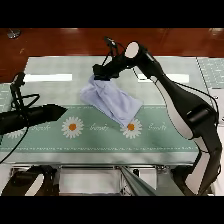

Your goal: Fold the shirts.

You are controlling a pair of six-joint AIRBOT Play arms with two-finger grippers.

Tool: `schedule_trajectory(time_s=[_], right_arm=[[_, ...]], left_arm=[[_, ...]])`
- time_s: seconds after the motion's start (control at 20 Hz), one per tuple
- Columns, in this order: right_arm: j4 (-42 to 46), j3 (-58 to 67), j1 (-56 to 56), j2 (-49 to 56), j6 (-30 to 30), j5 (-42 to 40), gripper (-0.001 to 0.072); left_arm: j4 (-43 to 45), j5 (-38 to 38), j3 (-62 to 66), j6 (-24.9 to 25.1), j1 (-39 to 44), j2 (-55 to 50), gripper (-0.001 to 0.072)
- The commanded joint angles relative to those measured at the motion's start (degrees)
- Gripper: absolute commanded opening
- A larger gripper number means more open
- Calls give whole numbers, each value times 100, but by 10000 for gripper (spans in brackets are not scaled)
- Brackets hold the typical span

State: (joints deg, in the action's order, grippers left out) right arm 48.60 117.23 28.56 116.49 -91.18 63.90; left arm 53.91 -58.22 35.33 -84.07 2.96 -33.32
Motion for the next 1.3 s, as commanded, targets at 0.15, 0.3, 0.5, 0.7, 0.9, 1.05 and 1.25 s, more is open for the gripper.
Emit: schedule_trajectory(time_s=[0.15,0.3,0.5,0.7,0.9,1.05,1.25], right_arm=[[-1266,138,-269,210,439,433,630],[-1209,131,-1290,-444,317,2013,630],[839,-380,-2516,-2236,584,3237,630],[1891,-3526,-3379,-4811,586,1414,629],[1349,-7501,-3414,-6743,-496,-1064,629],[-155,-9012,-2883,-6747,-470,-2070,629],[-621,-8926,-1989,-5578,-236,-2243,629]], left_arm=[[-33,664,-170,-17,-22,66,27],[68,811,-173,-15,-20,-96,27],[68,813,-175,-2,-20,-404,27],[52,837,-175,0,-11,-728,27],[48,966,-177,-2,140,-1010,27],[26,1182,-175,-7,369,-1141,27],[4,1279,-175,-24,610,-1349,27]])
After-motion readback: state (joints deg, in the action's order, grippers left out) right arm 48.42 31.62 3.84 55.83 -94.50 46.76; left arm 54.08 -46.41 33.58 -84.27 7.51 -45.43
